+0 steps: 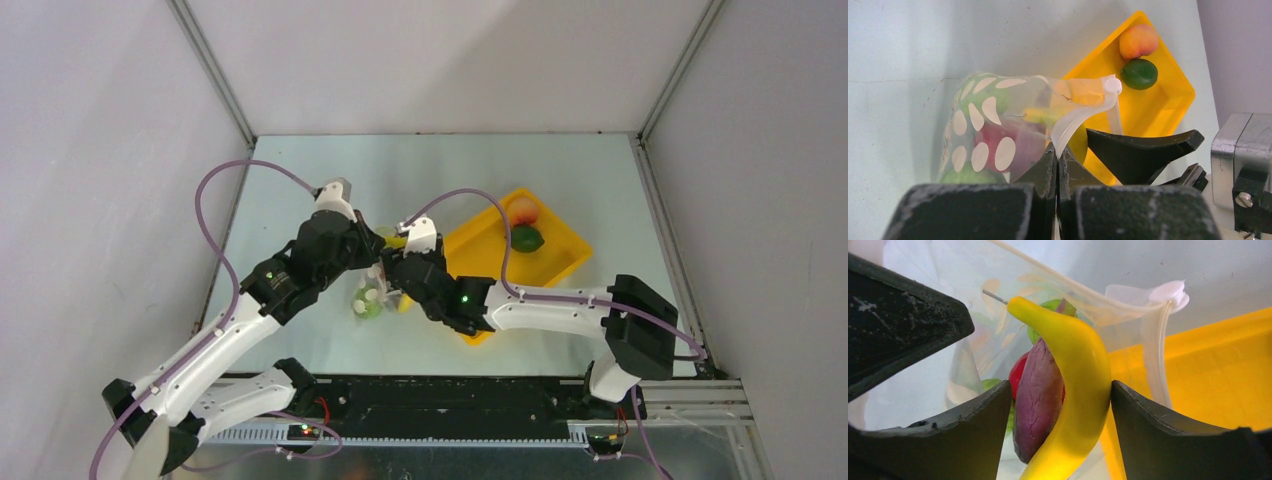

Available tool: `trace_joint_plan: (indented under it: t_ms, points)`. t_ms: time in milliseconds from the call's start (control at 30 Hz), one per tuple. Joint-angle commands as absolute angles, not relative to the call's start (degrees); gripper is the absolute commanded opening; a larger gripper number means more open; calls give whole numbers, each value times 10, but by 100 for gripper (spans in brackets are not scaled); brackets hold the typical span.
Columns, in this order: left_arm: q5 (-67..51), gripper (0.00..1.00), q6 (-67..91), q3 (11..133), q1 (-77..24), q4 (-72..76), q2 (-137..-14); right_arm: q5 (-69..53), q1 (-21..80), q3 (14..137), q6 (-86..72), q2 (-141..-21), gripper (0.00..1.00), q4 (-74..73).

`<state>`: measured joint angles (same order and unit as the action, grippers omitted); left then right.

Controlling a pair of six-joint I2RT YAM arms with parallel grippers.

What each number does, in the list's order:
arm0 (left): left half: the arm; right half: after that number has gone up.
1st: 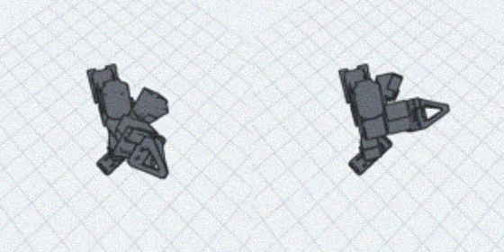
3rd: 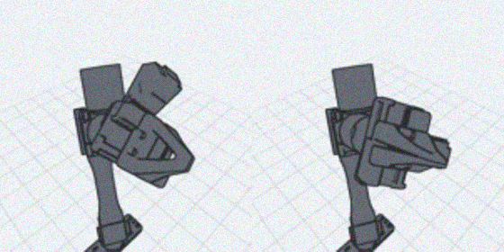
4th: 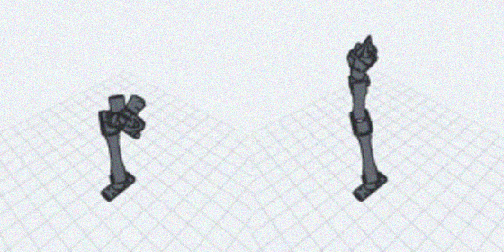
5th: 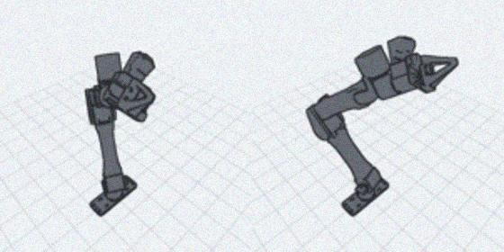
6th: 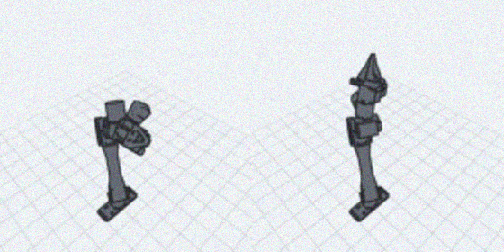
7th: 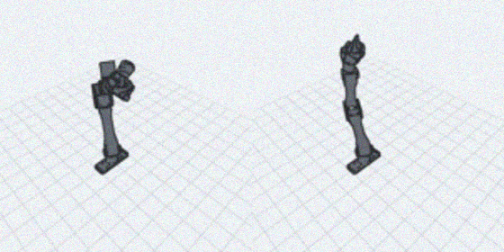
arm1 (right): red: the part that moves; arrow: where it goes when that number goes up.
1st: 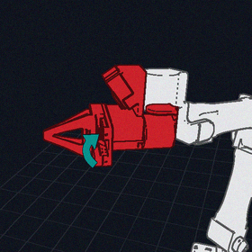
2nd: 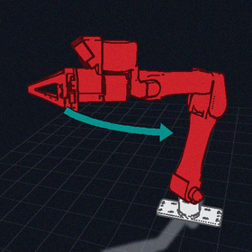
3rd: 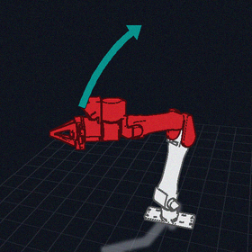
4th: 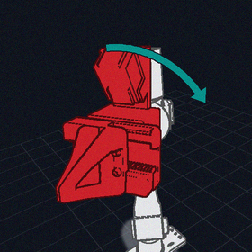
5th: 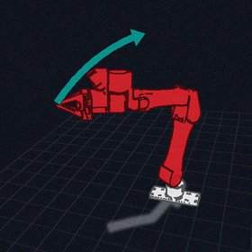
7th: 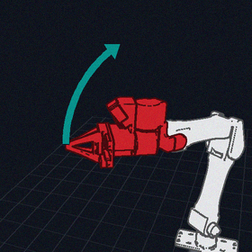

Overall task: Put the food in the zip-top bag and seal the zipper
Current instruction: Place the fake fruit in the zipper food storage bag, then pick up the fake fruit from the bin.

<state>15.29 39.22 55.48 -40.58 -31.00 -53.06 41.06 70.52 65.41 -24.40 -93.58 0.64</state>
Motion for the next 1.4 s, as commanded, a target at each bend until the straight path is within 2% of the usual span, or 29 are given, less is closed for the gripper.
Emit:
trace_joint_plan:
  t_ms: [0, 100, 233, 300, 400, 733, 933, 1133, 1367]
  points:
    - [159, 0, 383, 554, -409, -281, -520, 401, 706, 682, -262, -890, 79, -39]
    - [171, 0, 377, 560, -410, -294, -525, 397, 703, 682, -260, -869, 84, -55]
    - [179, 0, 373, 565, -410, -307, -532, 368, 696, 682, -245, -835, 98, -66]
    - [181, 0, 371, 570, -410, -316, -539, 334, 688, 683, -231, -819, 99, -66]
    - [181, 0, 365, 579, -410, -344, -549, 285, 664, 683, -227, -791, 100, -80]
    - [192, 0, 356, 597, -410, -393, -561, 260, 608, 645, -197, -738, 100, -102]
    - [184, 0, 331, 617, -410, -407, -558, 242, 486, 642, -270, -732, 100, -219]
    - [174, 0, 314, 634, -409, -426, -564, 212, 328, 633, -306, -801, 99, -304]
    - [153, 0, 297, 637, -410, -414, -562, 177, 226, 635, -310, -899, 99, -288]
